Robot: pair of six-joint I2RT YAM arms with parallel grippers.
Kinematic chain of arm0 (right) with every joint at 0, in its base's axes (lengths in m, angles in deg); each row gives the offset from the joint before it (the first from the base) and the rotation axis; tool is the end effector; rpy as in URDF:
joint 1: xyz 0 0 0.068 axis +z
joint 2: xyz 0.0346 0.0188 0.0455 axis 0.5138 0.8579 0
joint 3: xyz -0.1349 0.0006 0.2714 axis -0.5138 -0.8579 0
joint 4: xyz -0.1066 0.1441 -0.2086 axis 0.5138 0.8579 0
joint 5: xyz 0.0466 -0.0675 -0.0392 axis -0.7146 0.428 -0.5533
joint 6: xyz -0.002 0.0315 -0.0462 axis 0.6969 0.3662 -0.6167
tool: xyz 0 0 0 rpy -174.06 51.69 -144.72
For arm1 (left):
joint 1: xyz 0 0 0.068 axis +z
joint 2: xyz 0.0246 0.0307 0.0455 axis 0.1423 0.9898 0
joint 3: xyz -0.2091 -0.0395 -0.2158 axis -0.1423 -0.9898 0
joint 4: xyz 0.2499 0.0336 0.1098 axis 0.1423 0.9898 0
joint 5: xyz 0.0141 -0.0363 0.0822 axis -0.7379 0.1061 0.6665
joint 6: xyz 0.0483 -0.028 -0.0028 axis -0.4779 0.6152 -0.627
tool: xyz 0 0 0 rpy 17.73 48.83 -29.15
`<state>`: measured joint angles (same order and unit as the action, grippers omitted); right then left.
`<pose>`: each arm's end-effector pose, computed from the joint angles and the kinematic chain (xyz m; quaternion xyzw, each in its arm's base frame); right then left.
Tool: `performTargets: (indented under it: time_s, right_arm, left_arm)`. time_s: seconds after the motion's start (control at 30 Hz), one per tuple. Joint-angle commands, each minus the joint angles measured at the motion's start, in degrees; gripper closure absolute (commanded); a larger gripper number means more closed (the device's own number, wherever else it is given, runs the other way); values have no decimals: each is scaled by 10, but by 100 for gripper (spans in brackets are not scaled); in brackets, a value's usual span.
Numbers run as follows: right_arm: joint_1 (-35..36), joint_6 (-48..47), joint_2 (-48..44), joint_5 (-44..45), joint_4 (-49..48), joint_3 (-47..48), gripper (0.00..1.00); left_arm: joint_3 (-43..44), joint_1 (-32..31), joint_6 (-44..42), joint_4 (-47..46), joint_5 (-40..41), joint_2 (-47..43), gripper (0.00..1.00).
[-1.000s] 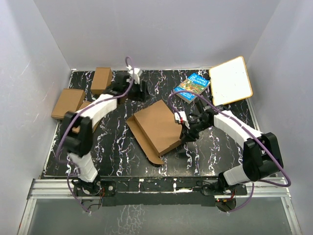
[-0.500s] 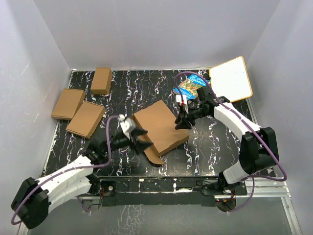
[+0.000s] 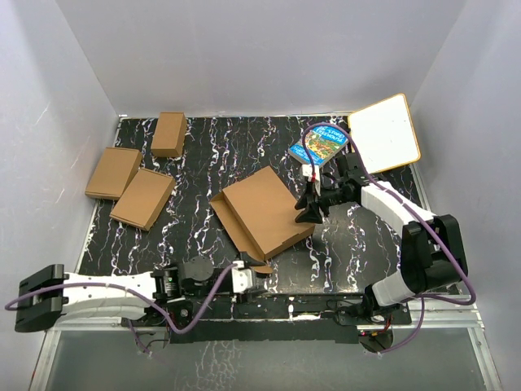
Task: Fold the paper box
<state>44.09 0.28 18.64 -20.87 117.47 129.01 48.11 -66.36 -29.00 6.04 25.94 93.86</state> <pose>0.2753 0.0998 0.2434 -0.5351 0.6450 0.4225 0.3452 0.0430 -0.1730 0.2248 0.5315 0.4985 -0.3881 0.5642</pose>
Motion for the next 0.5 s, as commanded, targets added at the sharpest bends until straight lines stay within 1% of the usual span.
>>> performTargets:
  time_s: [0.0,0.07,0.2,0.47]
  right_arm:
    - [-4,-86,-38,-47,-27,-18,50]
    - [-7,-108,-43,-52,-22,-24,50]
    - [-13,-114,-45,-53,-20,-24,50]
    - [-16,-123,-44,-56,-13,-23,50]
  left_arm:
    - [-9,-21,-81,-17,96,52,34]
    - [-8,-21,-89,-34,105,77,34]
    - [-10,-21,-90,-60,127,113,36]
    - [-11,-21,-68,-77,129,137,43]
